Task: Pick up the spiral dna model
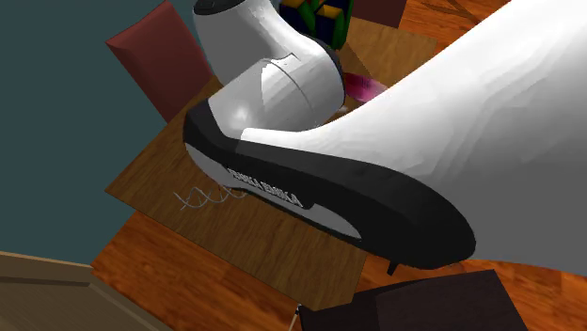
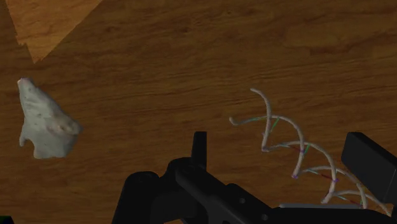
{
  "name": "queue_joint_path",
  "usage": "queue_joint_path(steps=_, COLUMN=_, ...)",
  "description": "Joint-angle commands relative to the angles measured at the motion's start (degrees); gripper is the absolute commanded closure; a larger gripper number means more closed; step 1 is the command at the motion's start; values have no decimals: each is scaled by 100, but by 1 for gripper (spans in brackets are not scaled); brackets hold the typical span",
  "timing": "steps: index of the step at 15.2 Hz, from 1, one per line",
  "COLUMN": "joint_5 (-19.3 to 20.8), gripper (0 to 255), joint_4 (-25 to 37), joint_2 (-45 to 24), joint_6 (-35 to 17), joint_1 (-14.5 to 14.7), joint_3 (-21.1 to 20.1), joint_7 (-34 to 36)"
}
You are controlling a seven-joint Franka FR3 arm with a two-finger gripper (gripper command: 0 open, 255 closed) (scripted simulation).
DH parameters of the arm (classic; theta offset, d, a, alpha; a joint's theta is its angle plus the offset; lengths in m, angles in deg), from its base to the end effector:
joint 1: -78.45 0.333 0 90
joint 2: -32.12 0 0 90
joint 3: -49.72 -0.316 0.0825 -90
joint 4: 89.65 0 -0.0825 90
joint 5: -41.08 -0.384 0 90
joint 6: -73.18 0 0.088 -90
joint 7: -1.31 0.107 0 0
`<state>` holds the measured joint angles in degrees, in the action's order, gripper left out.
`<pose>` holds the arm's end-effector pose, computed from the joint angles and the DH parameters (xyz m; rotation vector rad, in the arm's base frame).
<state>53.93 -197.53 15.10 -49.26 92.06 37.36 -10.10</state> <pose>0.5621 0.2555 0.3526 2.7945 1.1293 -0.0255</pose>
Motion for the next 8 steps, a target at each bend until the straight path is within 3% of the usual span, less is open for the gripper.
queue_joint_path(steps=1, joint_5=134, gripper=0, joint_4=325, joint_2=-373, joint_6=-11, joint_1=118, joint_3=-53, joint_7=-84)
queue_joint_path(steps=8, joint_5=581, gripper=0, joint_4=1437, joint_2=-1635, joint_6=-5, joint_1=603, joint_3=-187, joint_7=-391)
